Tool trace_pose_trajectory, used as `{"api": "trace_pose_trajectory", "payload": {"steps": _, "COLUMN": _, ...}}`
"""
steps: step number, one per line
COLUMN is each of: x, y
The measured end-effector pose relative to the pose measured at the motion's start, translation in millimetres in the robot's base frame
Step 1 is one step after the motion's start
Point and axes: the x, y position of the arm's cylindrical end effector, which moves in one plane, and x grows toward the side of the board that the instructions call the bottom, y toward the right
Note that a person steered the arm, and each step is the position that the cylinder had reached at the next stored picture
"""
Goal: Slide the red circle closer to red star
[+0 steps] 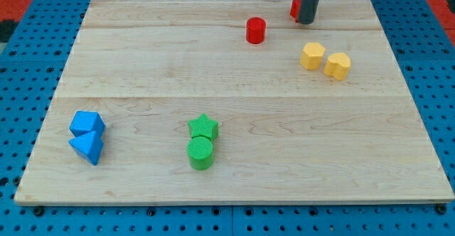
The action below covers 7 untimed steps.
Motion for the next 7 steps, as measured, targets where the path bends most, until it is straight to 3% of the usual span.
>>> {"api": "trace_pose_trajectory", "payload": {"steps": 1, "x": 65, "y": -14}}
{"api": "trace_pose_trajectory", "payload": {"steps": 2, "x": 110, "y": -72}}
{"api": "trace_pose_trajectory", "payload": {"steps": 3, "x": 77, "y": -107}}
{"api": "trace_pose_trajectory", "payload": {"steps": 4, "x": 24, "y": -84}}
{"api": "trace_pose_trajectory", "payload": {"steps": 5, "x": 59, "y": -110}}
{"api": "trace_pose_trajectory", "payload": {"steps": 6, "x": 44, "y": -155}}
{"api": "trace_pose_trajectory", "payload": {"steps": 7, "x": -10, "y": -155}}
